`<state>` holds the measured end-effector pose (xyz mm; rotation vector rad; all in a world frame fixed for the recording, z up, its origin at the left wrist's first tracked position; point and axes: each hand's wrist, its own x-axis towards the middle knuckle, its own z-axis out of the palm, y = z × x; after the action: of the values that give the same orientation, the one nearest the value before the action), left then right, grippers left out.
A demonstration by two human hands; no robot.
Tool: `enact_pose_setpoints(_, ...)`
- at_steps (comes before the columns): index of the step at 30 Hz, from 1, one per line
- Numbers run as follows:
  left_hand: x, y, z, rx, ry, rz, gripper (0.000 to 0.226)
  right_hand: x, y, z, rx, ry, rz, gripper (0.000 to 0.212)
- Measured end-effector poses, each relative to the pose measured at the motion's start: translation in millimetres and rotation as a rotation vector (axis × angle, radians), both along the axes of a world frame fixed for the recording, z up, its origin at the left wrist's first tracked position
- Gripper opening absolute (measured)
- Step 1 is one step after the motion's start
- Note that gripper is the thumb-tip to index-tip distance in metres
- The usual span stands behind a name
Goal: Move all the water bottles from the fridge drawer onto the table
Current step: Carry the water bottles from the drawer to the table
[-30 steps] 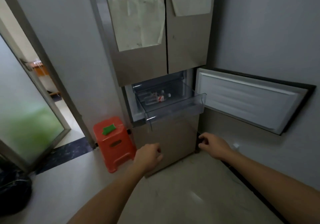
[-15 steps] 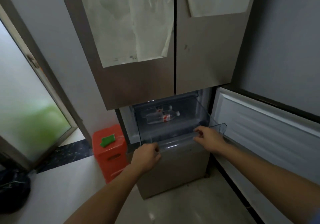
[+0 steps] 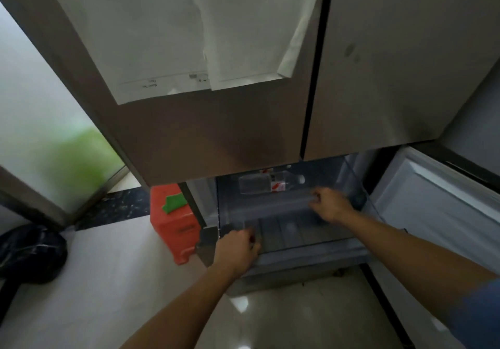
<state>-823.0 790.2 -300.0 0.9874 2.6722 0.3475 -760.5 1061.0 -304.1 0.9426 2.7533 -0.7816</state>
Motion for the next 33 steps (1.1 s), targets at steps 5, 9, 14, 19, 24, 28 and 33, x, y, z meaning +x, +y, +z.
enact_pose_setpoints(5, -3, 3, -15, 0.039, -0.072, 0.206, 0.037, -50, 26, -32, 0.037, -0.086, 0.093, 0.035)
enact_pose_setpoints(9, -4, 9, -19, 0.07, -0.053, 0.34, 0.039, -93, 59, -70, -0.041, -0.02, 0.127, 0.074)
enact_pose_setpoints(14, 1, 14, -23, 0.045, 0.032, 0.42, 0.036, -114, 69, -82, 0.082, -0.112, 0.202, 0.067)
enact_pose_setpoints(19, 11, 17, -21, 0.005, 0.056, 0.53, 0.039, -85, 53, -85, 0.054, -0.191, 0.401, 0.043)
enact_pose_setpoints(24, 18, 21, -13, -0.032, 0.041, 0.569, 0.027, -42, 37, -80, -0.064, -0.252, 0.448, 0.045)
enact_pose_setpoints(28, 21, 24, -10, -0.033, 0.034, 0.572, 0.026, -29, 33, -76, -0.043, -0.285, 0.54, 0.041)
enact_pose_setpoints(33, 19, 22, -12, -0.047, 0.047, 0.573, 0.027, -38, 32, -76, -0.278, -0.291, 0.584, 0.039)
